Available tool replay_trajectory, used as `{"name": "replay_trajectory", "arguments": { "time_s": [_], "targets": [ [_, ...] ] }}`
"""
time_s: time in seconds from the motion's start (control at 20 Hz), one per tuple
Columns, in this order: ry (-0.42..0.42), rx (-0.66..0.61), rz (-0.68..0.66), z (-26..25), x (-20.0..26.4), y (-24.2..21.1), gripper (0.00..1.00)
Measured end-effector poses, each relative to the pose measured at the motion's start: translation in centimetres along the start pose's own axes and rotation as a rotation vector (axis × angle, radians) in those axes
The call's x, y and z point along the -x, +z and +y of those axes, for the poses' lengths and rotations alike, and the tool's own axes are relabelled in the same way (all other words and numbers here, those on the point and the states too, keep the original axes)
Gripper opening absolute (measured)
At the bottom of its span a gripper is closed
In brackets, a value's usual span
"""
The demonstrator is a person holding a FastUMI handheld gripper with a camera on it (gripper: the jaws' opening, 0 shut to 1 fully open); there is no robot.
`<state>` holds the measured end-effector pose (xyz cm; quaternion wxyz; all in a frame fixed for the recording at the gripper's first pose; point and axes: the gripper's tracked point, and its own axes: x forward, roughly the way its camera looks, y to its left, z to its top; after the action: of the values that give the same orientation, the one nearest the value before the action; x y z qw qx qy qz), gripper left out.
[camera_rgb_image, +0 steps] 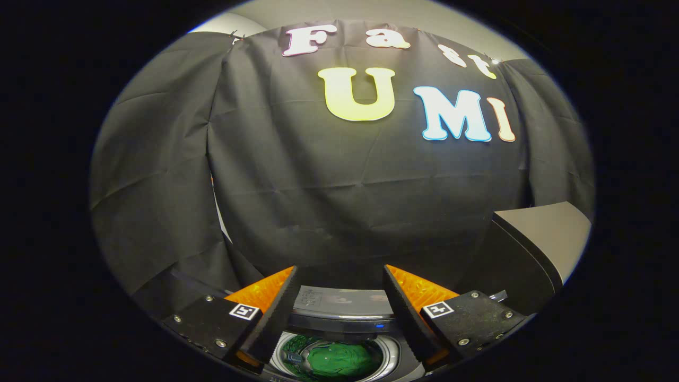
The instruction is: Put the clothes into the washing machine and then close the washing machine lid.
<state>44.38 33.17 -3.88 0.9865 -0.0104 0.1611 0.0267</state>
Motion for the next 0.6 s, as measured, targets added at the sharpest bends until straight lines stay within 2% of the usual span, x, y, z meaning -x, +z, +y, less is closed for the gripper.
{"name": "replay_trajectory", "arguments": {
  "time_s": [0.35,0.6],
  "targets": [
    [0.022,0.002,0.011,0.1,2.0,-2.2,0.95],
    [0.043,0.019,0.09,0.2,3.5,-6.6,0.95]
  ]
}}
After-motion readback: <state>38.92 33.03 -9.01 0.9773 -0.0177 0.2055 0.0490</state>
